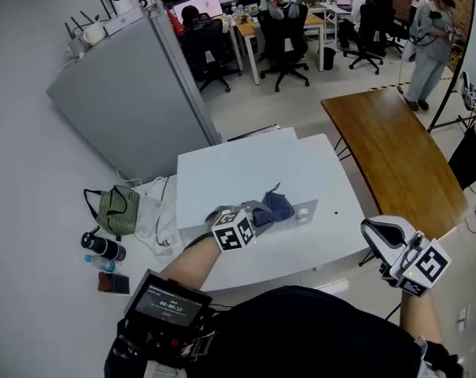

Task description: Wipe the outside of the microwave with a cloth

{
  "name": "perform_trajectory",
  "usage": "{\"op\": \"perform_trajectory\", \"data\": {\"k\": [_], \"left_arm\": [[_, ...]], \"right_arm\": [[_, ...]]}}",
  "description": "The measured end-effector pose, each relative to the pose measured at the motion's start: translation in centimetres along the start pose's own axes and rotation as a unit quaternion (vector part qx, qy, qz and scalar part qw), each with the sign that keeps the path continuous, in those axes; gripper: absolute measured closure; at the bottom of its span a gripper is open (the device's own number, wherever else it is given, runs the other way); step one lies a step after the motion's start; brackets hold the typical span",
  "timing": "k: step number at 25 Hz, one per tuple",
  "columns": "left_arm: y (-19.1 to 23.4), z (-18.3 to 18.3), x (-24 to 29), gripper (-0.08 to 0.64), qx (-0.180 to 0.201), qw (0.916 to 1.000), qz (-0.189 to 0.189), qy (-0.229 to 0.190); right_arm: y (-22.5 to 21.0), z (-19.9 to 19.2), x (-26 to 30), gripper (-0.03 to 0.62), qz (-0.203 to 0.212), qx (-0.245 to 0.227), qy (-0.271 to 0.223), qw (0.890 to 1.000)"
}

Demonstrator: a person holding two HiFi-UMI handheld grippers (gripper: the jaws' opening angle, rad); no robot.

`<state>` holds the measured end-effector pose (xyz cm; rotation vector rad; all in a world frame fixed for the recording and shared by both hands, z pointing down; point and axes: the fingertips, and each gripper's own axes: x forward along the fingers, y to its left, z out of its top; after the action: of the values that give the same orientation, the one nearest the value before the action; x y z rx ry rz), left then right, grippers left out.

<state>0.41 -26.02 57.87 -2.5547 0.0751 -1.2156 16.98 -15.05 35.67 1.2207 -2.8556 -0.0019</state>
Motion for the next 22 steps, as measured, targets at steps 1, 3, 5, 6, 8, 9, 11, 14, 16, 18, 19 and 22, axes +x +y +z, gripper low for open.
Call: {"op": "perform_trajectory", "data": {"k": [1,3,5,6,8,9,11,14,16,18,19,22], "left_arm": [[0.3,2.0,1.9,0.506,0.005,1.0000,-0.003,0.000],[0.7,5.8,5.3,0.506,0.003,0.9999,-0.015,-0.004],[1.0,8.9,8.0,0.506,-0.004,0.9995,-0.031,-0.010],[1.2,10.1,9.0,0.506,-0.007,0.9992,-0.037,-0.012],[1.6,11.9,10.4,0.506,-0.009,0.9991,-0.039,-0.012],[1.6,12.4,10.7,0.506,-0.007,0.9993,-0.036,-0.011],[1.2,12.9,10.1,0.506,0.002,0.9997,-0.021,-0.014],[0.3,10.7,5.7,0.505,0.024,0.9992,0.025,-0.021],[-0.4,6.9,1.1,0.506,0.005,0.9972,0.070,-0.025],[-1.6,1.8,-4.1,0.505,-0.071,0.9894,0.118,-0.046],[-2.3,-1.3,-6.8,0.505,-0.127,0.9796,0.143,-0.062],[-4.4,-10.8,-14.3,0.505,-0.321,0.9160,0.211,-0.116]], "right_arm": [[-1.3,-0.4,-1.9,0.588,-0.013,0.008,-0.002,1.000],[-3.5,-1.2,-5.3,0.588,-0.032,0.022,-0.002,0.999],[-5.2,-1.9,-8.0,0.588,-0.047,0.031,-0.003,0.998],[-5.8,-2.2,-8.9,0.588,-0.052,0.035,-0.003,0.998],[-6.5,-2.4,-9.9,0.588,-0.055,0.039,-0.006,0.998],[-6.5,-2.4,-10.0,0.588,-0.054,0.040,-0.008,0.998],[-5.7,-2.2,-9.7,0.588,-0.045,0.039,-0.012,0.998],[-3.8,-1.6,-7.7,0.588,-0.026,0.033,-0.013,0.999],[-2.0,-1.0,-5.4,0.588,-0.011,0.026,-0.013,1.000],[0.6,-0.4,-2.3,0.588,0.010,0.020,-0.011,1.000],[2.2,-0.1,-0.6,0.588,0.023,0.017,-0.009,1.000],[7.2,0.9,4.5,0.588,0.064,0.007,0.000,0.998]]}}
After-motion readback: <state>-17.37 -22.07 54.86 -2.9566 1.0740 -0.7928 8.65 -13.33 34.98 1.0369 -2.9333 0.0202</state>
